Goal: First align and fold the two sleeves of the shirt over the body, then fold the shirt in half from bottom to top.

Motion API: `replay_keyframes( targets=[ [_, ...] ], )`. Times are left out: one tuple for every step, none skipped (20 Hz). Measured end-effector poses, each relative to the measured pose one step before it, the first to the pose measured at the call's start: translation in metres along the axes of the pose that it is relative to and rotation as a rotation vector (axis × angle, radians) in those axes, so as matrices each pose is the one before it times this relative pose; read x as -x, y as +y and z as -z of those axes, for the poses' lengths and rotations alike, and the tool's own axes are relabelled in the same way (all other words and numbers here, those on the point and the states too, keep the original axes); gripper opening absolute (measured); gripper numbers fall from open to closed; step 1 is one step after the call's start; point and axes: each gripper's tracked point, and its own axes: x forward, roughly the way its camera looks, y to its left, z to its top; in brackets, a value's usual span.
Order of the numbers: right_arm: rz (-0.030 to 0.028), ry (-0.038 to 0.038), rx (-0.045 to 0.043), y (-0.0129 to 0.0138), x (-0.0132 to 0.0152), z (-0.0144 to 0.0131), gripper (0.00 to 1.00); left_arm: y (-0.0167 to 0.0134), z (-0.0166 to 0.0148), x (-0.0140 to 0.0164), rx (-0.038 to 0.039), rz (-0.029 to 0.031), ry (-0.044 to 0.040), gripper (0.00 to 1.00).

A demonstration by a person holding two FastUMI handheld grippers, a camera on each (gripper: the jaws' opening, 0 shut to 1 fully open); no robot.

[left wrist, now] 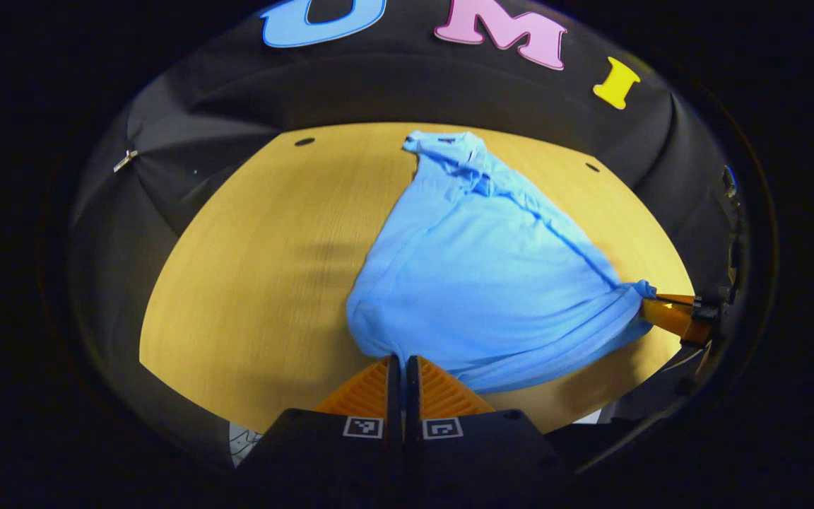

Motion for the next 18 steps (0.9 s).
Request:
replay_keyframes(
  targets=[
    [-0.0033, -0.03071, -0.00932, -0.00072, -0.00232, -0.01755, 0.05, -0.00349, -0.01908, 0.00149, 0.00267, 0.00837, -0.03466, 0.06],
    [-0.00122, -0.03025, -0.00888, -0.0002, -0.00388, -0.01705, 0.05, -0.00318, -0.01979, -0.00077, 0.00163, 0.00386, -0.03671, 0.06],
    [0.00076, -0.03109, -0.00655, -0.00206, -0.0046, -0.01793, 0.05, -0.00337, -0.02109, -0.00435, 0.00198, 0.00786, -0.0347, 0.06],
    [0.00243, -0.03103, -0.00449, -0.00196, -0.00724, -0.01692, 0.05, -0.00217, -0.01944, -0.00636, -0.00136, 0.00309, -0.03481, 0.06],
    [0.00328, -0.03135, -0.00366, -0.0018, -0.00666, -0.01665, 0.05, -0.00127, -0.02018, -0.00483, 0.00048, 0.00329, -0.03411, 0.06],
    [0.00658, -0.02971, -0.00232, -0.0031, -0.00711, -0.017, 0.05, -0.00304, -0.02046, -0.00761, 0.00665, 0.00659, -0.03011, 0.06],
    [0.00421, -0.02986, -0.00221, -0.00234, -0.00763, -0.01568, 0.05, -0.0014, -0.01898, -0.00693, 0.00899, 0.00193, -0.0287, 0.06],
    [0.00588, -0.02611, -0.00082, -0.00221, -0.00952, -0.01528, 0.05, -0.00174, -0.01785, -0.00525, 0.0051, -0.00324, -0.0275, 0.06],
    [0.00308, -0.02469, 0.00021, -0.0014, -0.00916, -0.01206, 0.05, 0.00142, -0.01635, -0.00893, 0.00338, -0.00637, -0.02676, 0.06],
    [0.00608, -0.02166, 0.00316, -0.00183, -0.00893, -0.01192, 0.05, 0.00106, -0.01305, -0.01004, 0.00317, -0.00715, -0.01922, 0.06],
    [0.00076, -0.00925, 0.00511, -0.00255, -0.01135, -0.00814, 0.05, 0.00238, -0.01164, -0.00966, 0.00367, -0.00746, -0.02018, 0.06],
    [0.00324, -0.0105, 0.00674, -0.00214, -0.01148, -0.00624, 0.05, 0.00134, -0.00919, -0.01034, 0.00428, -0.00792, -0.01204, 0.06],
    [0.00231, -0.00725, 0.00455, -0.00114, -0.01062, -0.00532, 0.05, 0.00236, -0.00742, -0.00955, 0.00913, -0.00657, -0.00999, 0.11],
    [0.00187, -0.00225, 0.00226, -0.00183, -0.01065, -0.00312, 0.05, 0.00049, -0.00718, -0.01029, 0.00917, -0.00572, -0.00452, 0.06],
    [-0.00254, -0.00572, -0.00402, -0.00041, -0.01377, -0.00612, 0.05, 0.00129, -0.0057, -0.01074, 0.00399, -0.00579, -0.00143, 0.06],
    [0.00241, -0.01011, -0.00246, -0.00087, -0.01312, -0.00649, 0.0, 0.00207, -0.00521, -0.01287, -0.00135, -0.00431, -0.00452, 0.06],
    [0.00239, -0.00897, -0.00064, -0.00179, -0.01298, -0.00655, 0.05, 0.00208, -0.00684, -0.01178, -0.00644, -0.0088, -0.00832, 0.06],
    [0.0046, -0.01445, -0.00384, -0.00137, -0.01219, -0.00832, 0.05, 0.00315, -0.00649, -0.01346, -0.00295, -0.01085, -0.00578, 0.06]
  ],
)
